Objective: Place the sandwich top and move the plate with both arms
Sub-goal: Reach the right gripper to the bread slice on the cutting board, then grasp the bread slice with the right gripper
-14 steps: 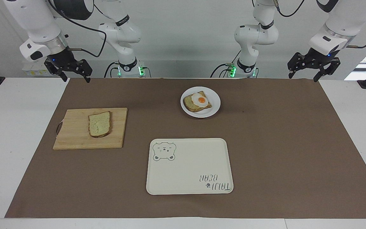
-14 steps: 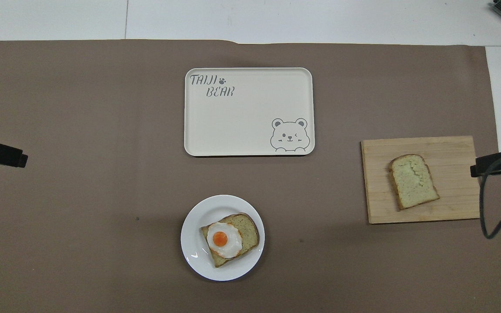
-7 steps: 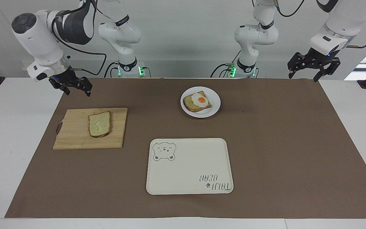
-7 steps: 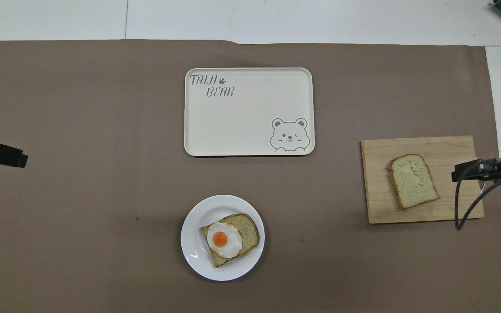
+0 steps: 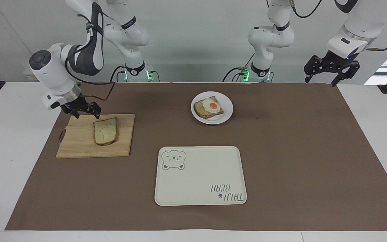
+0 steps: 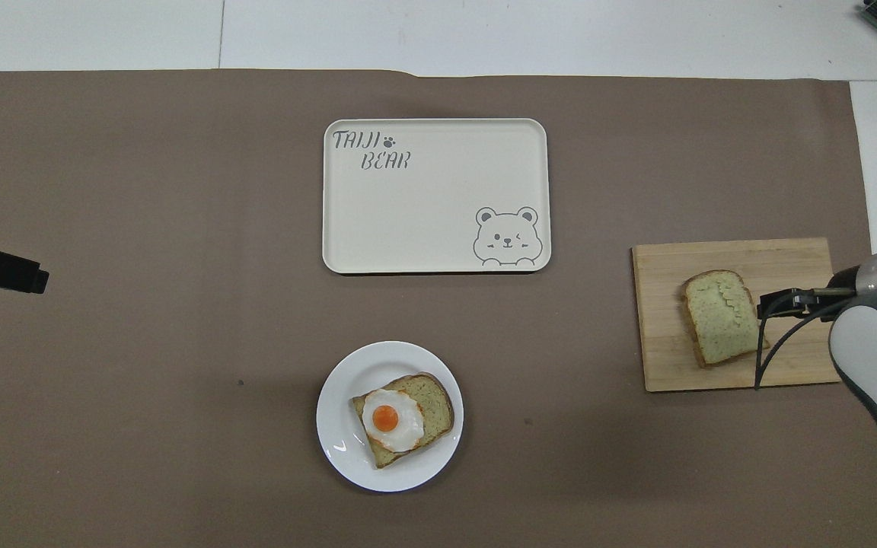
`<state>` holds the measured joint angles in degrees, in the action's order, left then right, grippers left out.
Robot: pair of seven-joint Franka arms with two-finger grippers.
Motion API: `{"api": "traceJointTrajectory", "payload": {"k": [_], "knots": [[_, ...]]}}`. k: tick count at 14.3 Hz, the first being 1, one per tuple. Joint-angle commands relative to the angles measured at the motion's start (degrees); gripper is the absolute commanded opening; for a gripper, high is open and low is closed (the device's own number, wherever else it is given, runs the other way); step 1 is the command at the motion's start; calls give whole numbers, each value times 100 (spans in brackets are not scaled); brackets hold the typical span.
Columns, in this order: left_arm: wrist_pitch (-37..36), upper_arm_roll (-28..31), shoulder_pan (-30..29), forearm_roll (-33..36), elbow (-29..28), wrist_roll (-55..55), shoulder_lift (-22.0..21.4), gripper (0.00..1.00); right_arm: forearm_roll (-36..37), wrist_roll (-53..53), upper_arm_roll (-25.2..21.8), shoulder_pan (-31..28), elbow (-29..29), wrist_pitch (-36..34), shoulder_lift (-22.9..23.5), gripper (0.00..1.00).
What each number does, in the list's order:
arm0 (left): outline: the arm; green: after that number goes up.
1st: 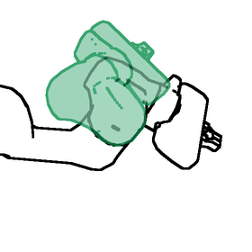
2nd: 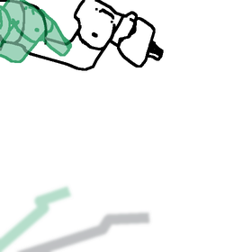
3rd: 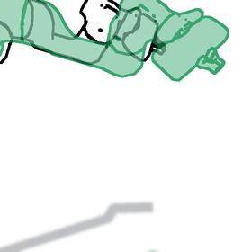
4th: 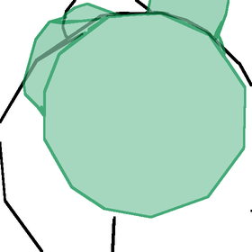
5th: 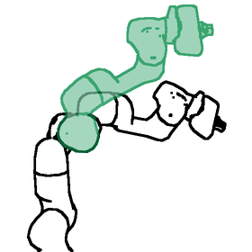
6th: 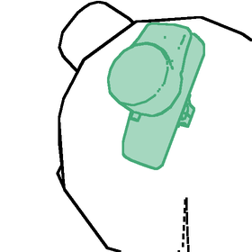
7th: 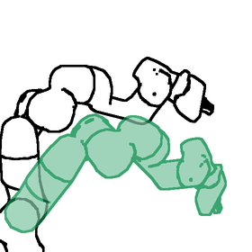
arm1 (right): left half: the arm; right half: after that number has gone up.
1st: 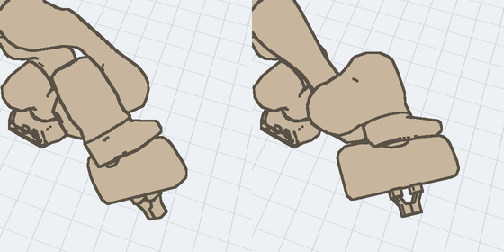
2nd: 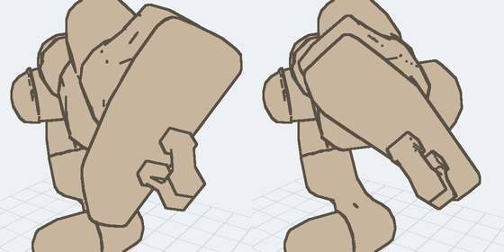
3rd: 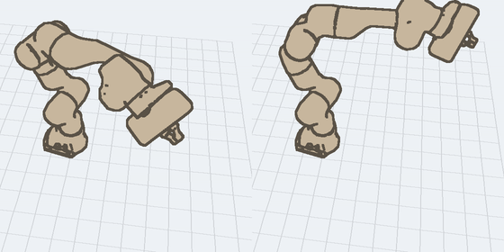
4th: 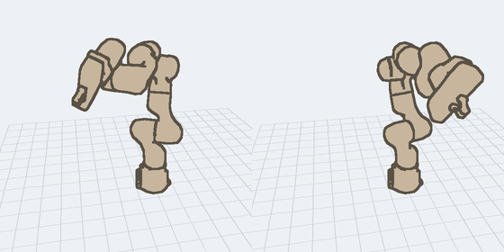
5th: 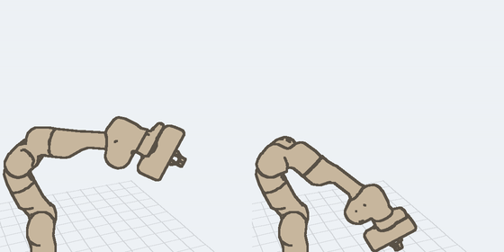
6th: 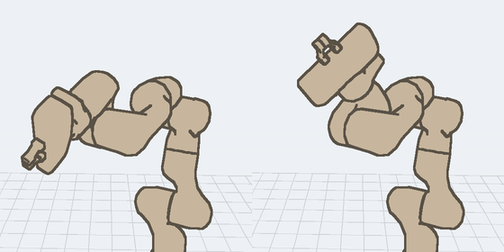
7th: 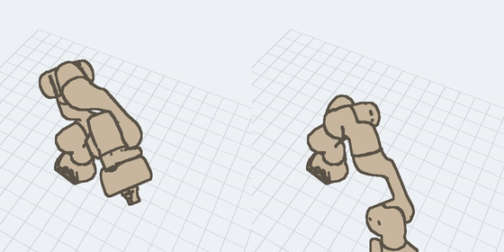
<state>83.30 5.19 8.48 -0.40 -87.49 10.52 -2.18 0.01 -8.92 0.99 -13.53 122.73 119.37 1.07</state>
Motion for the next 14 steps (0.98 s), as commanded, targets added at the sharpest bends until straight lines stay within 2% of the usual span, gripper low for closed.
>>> {"api": "traceJointTrajectory", "payload": {"k": [1,3,7,12,13,14], "knots": [[-112,-1,-31,-39,83,-59,24,100,-124,-565,59,-194,137,481,227,100],[-112,-1,-31,-39,83,-59,24,100,-133,-637,59,-220,295,710,306,100],[-112,-1,-31,-39,83,-59,24,100,-133,-637,59,-194,445,948,420,79],[-112,-1,-31,-39,83,-59,24,100,-133,-707,59,-203,532,1131,596,73],[-112,-1,-31,-39,83,-59,24,100,-133,-734,59,-212,611,1228,596,65],[-112,8,-31,-39,83,-59,24,100,-133,-926,59,-220,621,1247,666,50]]}}
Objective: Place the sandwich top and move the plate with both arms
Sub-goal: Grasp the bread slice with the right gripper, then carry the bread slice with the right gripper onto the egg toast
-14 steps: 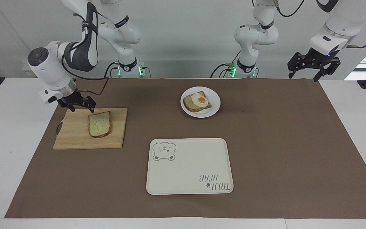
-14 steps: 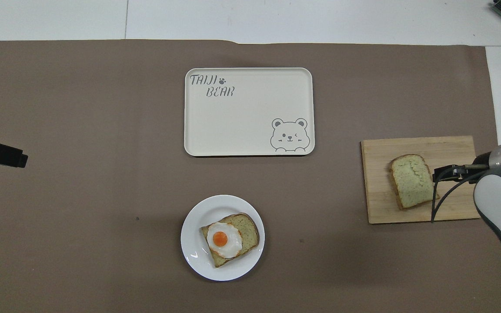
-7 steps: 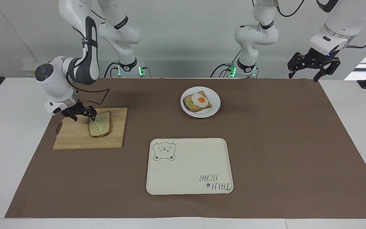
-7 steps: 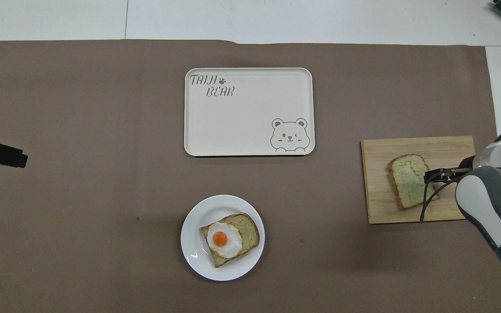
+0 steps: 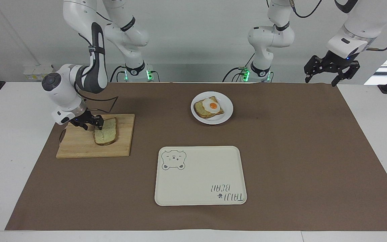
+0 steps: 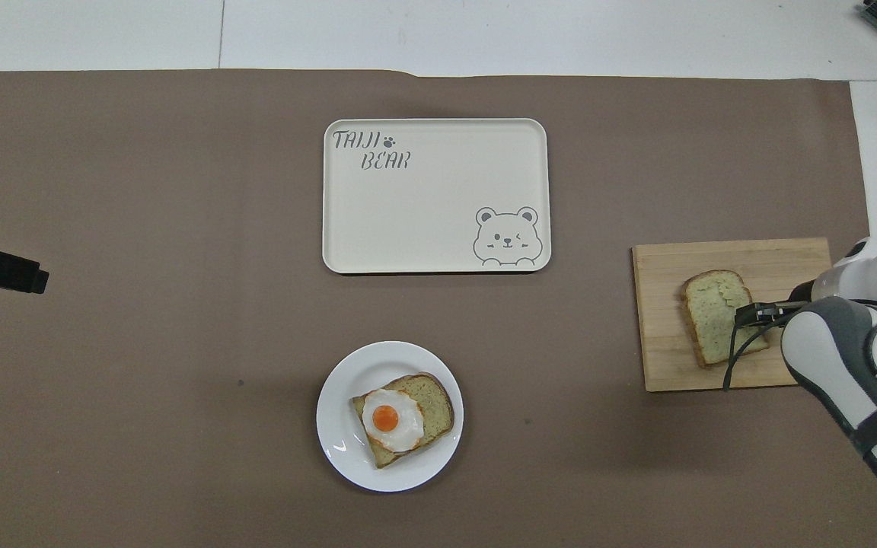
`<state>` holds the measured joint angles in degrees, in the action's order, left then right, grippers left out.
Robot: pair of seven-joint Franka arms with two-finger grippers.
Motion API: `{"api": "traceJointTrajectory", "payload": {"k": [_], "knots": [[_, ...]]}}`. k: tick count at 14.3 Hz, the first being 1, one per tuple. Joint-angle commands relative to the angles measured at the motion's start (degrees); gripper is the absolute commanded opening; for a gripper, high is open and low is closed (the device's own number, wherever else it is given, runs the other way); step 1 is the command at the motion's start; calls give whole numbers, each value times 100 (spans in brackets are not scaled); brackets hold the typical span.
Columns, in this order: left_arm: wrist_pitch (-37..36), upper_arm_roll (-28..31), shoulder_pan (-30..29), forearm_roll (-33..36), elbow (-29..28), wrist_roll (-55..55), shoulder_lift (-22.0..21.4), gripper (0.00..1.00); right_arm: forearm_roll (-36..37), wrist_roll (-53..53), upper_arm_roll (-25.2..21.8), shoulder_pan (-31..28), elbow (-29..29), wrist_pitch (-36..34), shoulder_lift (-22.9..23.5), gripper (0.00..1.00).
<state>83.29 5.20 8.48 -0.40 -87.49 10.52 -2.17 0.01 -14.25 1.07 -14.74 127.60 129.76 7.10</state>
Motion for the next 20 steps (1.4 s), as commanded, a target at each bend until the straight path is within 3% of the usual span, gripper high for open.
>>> {"api": "traceJointTrajectory", "payload": {"k": [1,3,7,10,15,20], "knots": [[-111,-1,-31,-39,83,-59,24,100,-132,-586,51,-99,142,198,107,42],[-111,-1,-31,-39,83,-59,24,100,-132,-667,51,-99,142,120,99,0],[-111,-1,-31,-39,83,-59,24,100,-132,-667,68,-64,-76,-380,82,0],[-111,-1,-31,-39,83,-59,24,100,-228,-659,121,-20,-621,-1100,11,0],[-111,-1,-31,-39,83,-59,24,100,-1774,-676,130,-11,-1140,-2471,-261,0],[-111,-1,-31,-39,83,-59,24,100,-2267,-676,148,436,-1185,-2640,-261,0]]}}
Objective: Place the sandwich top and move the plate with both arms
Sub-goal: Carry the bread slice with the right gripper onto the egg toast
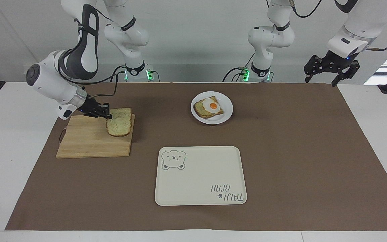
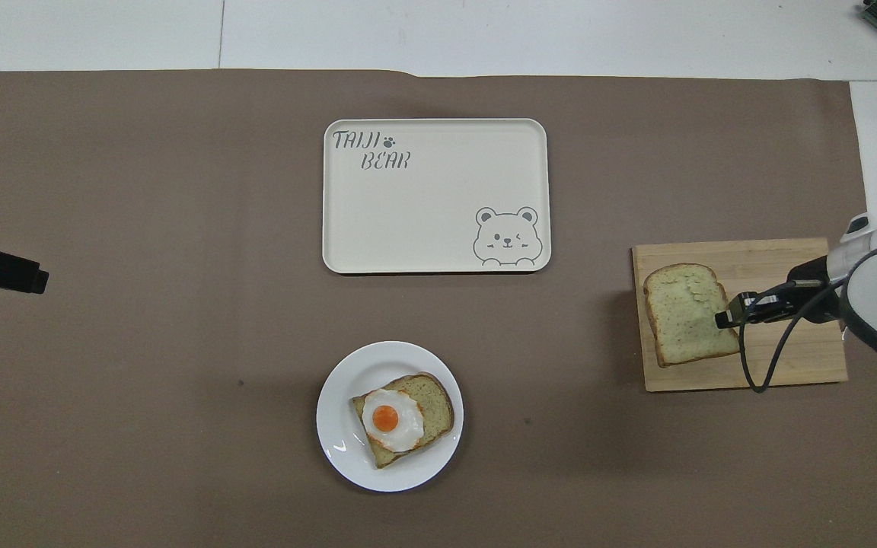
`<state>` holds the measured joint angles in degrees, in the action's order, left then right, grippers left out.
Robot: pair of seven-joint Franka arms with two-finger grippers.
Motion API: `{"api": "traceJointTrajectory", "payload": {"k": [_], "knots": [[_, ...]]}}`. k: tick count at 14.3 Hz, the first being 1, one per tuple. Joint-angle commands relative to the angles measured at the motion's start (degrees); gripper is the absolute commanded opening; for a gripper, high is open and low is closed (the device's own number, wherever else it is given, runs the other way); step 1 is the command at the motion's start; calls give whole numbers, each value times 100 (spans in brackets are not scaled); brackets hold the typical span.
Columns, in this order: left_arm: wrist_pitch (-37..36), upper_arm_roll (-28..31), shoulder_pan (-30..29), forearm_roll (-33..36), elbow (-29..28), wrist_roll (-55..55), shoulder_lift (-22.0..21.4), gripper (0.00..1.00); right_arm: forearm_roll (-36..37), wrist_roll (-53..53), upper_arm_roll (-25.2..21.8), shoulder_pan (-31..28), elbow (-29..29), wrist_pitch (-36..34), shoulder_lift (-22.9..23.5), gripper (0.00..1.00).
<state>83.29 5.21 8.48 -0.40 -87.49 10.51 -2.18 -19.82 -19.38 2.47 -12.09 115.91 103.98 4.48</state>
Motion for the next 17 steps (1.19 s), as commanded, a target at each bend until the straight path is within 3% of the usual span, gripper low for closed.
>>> {"api": "traceJointTrajectory", "payload": {"k": [1,8,10,17], "knots": [[-111,-3,-31,-39,83,-58,24,100,-399,-93,8,329,-16,-53,0,0],[-111,-3,-31,-39,83,-58,24,100,-1076,743,8,1419,124,386,-61,0],[-111,-3,-31,-39,83,-58,24,100,-1086,786,8,2032,203,797,-96,0],[-111,-3,-31,-39,83,-58,24,100,-1077,3535,8,3511,800,1968,-464,0]]}}
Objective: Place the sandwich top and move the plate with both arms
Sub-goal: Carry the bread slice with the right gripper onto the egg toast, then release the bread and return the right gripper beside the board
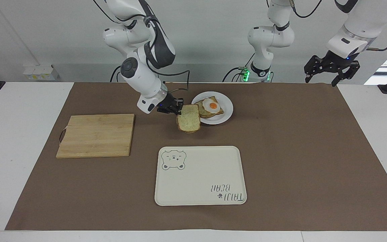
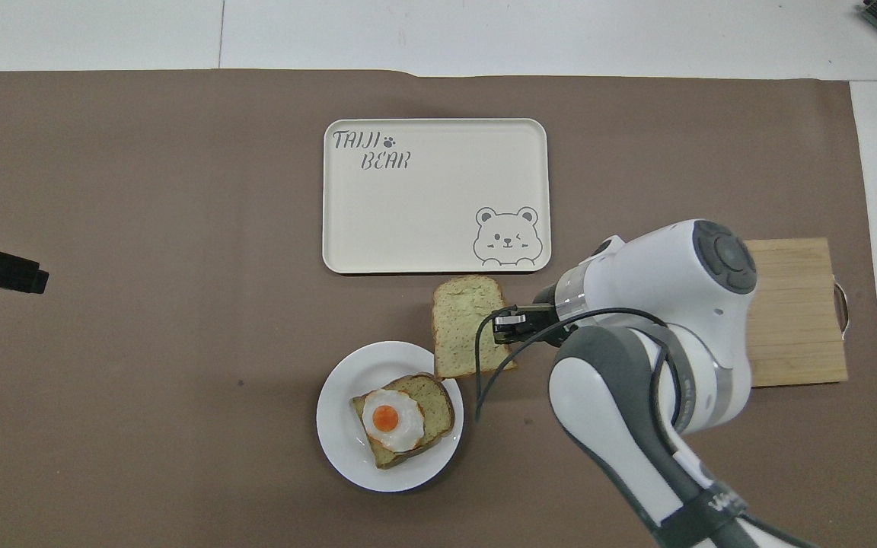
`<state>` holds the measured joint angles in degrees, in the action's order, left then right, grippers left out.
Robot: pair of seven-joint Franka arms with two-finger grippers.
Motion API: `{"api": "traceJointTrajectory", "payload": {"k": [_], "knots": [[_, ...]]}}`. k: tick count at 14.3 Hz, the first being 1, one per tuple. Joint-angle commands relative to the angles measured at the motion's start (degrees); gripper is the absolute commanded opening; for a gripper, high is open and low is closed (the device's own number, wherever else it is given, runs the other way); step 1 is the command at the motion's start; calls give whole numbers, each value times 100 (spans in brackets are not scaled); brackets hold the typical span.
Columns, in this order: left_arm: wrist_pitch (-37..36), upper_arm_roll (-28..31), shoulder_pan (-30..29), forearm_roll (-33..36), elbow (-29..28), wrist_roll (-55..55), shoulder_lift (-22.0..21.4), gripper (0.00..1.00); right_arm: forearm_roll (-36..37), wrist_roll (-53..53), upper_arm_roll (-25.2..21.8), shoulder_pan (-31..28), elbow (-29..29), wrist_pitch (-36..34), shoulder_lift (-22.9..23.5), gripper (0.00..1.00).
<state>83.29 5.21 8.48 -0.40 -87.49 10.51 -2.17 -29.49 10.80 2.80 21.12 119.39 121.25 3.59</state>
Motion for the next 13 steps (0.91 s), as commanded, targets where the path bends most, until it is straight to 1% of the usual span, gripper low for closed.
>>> {"api": "traceJointTrajectory", "payload": {"k": [1,4,5,6,7,9,10,11,12,13], "knots": [[-111,-3,-31,-39,83,-58,24,100,-110,633,-25,304,532,320,-428,0],[-111,-3,-31,-39,83,-58,24,100,-110,686,-16,664,839,399,-578,0],[-111,-3,-31,-39,83,-58,24,100,-110,861,-16,918,910,634,-544,0],[-111,-3,-31,-39,83,-58,24,100,-110,1141,-16,1129,980,950,-474,0],[-111,-3,-31,-39,83,-58,24,100,-110,1283,-16,1331,990,1258,-308,0],[-111,-3,-31,-39,83,-58,24,100,-127,1319,-16,1657,990,1952,70,0],[-111,-3,-31,-39,83,-58,24,100,-127,1389,-16,1780,990,2086,142,0],[-111,-3,-31,-39,83,-58,24,100,-127,1407,-16,1773,964,2052,151,0],[-111,-3,-31,-39,83,-58,24,100,-119,1460,-25,1747,946,1965,108,73],[-111,-3,-31,-39,83,-58,24,100,-118,1478,-42,1729,937,1729,29,100]]}}
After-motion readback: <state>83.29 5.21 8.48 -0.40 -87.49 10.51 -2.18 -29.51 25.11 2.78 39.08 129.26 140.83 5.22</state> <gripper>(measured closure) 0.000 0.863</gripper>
